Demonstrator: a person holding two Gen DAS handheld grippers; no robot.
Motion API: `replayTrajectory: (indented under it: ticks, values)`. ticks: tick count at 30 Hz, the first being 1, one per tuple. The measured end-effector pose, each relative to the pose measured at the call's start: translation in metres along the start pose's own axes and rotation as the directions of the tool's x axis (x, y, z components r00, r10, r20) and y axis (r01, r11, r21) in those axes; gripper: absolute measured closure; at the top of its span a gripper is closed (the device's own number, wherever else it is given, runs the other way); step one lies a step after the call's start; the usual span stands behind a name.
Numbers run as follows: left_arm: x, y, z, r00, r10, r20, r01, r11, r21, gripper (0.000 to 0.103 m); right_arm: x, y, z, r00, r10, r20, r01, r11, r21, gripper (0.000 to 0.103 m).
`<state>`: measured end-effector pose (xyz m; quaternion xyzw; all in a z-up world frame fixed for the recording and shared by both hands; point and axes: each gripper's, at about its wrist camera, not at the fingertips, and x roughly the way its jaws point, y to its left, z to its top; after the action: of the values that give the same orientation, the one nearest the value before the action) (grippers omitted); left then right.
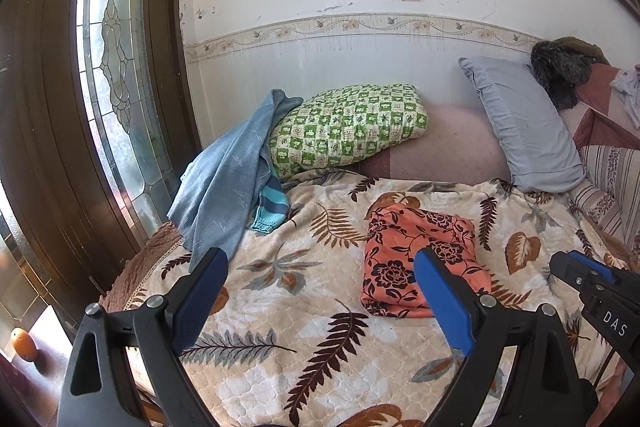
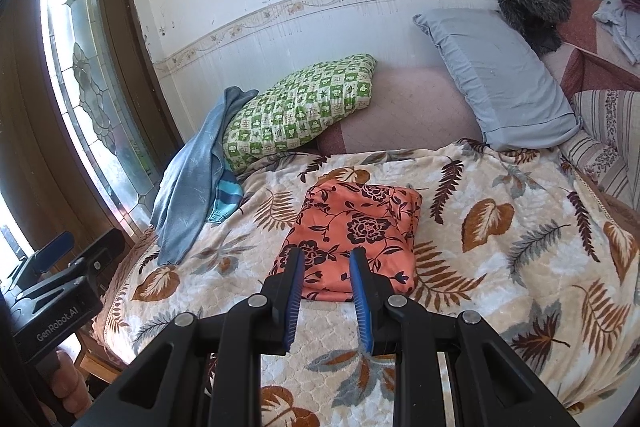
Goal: Fold small clothes
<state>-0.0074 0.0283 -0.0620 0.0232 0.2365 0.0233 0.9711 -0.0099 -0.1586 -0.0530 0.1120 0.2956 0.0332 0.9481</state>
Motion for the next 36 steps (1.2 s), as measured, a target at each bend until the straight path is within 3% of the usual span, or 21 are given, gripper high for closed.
replayTrajectory:
  ticks: [20,36]
  values:
    - [-0.012,0.027,-0.004,0.998,-0.055,0.043,0.057,0.997,-0.054,0.009,-0.026,0.028,-0.001,0.997,-0.068,0.044,0.070,0.996,-0.056,0.076]
    - [0.017,0.026,0.009,0.998,-0.068,0.012,0.068,0.997,-0.026,0.009,0.013,0.028,0.009,0.998,-0.067,0.009,0.067,0.997,-0.038,0.076]
